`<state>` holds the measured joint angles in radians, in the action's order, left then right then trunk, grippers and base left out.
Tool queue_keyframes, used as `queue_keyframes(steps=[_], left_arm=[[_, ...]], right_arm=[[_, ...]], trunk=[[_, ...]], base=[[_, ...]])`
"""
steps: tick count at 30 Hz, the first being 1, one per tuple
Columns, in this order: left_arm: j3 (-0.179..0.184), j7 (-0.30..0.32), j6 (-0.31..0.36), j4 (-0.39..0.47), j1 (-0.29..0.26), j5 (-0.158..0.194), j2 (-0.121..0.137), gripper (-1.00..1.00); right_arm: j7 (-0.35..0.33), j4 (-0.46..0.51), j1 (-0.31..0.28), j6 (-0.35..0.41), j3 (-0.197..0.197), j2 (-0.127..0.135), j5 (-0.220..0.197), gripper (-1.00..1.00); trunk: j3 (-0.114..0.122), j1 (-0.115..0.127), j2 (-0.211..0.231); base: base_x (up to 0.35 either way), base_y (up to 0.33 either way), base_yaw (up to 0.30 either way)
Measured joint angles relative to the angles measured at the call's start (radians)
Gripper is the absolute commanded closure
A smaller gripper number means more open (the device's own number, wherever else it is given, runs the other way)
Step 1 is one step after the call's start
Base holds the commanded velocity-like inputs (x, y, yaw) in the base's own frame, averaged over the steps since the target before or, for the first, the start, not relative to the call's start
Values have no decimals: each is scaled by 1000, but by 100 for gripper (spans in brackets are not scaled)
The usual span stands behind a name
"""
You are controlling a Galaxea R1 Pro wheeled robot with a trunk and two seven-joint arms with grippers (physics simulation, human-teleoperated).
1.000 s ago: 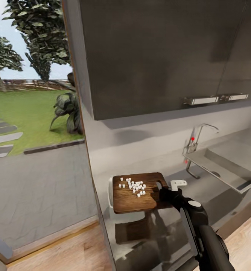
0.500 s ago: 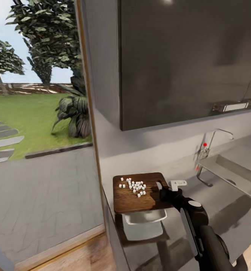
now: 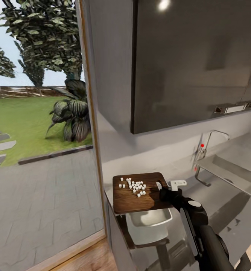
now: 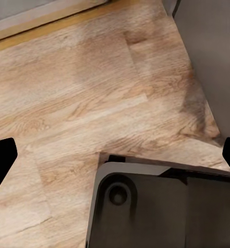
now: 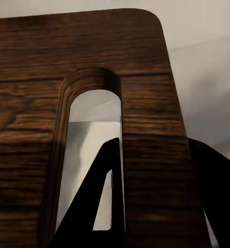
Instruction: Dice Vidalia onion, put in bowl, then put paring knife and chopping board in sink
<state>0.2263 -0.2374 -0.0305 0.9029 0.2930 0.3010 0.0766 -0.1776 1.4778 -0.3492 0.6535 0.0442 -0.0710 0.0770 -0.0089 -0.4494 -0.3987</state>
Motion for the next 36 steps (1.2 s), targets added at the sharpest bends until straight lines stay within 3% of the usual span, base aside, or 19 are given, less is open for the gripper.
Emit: queue_keyframes(steps=[3,7,9,15,27,30,33,36], left_arm=[[0,0,0,0,0,0,0,-100],[0,0,0,2,0,0,0,-100],[0,0,0,3,0,0,0,-100],[0,0,0,3,0,0,0,-100],[0,0,0,2,0,0,0,-100],[0,0,0,1,0,0,-1,-100],[0,0,0,1,0,0,-1,-100],[0,0,0,1,0,0,-1,-100]], right_arm=[[0,-1,0,4,4,1,0,100],[0,-1,0,7,69,1,2,100],[0,-1,0,8,80,1,0,100],[0,-2,0,7,85,0,1,100],[1,-3,0,-9,85,2,9,100],[1,-7,0,-42,85,2,9,100],[0,-17,0,-127,85,3,8,100],[1,-21,0,-146,86,2,8,100]], trunk=[[1,0,0],[1,0,0],[1,0,0],[1,0,0],[1,0,0],[1,0,0],[1,0,0],[1,0,0]], base=[[0,0,-13],[0,0,-121],[0,0,-262],[0,0,-252],[0,0,-17],[0,0,0],[0,0,0],[0,0,0]])
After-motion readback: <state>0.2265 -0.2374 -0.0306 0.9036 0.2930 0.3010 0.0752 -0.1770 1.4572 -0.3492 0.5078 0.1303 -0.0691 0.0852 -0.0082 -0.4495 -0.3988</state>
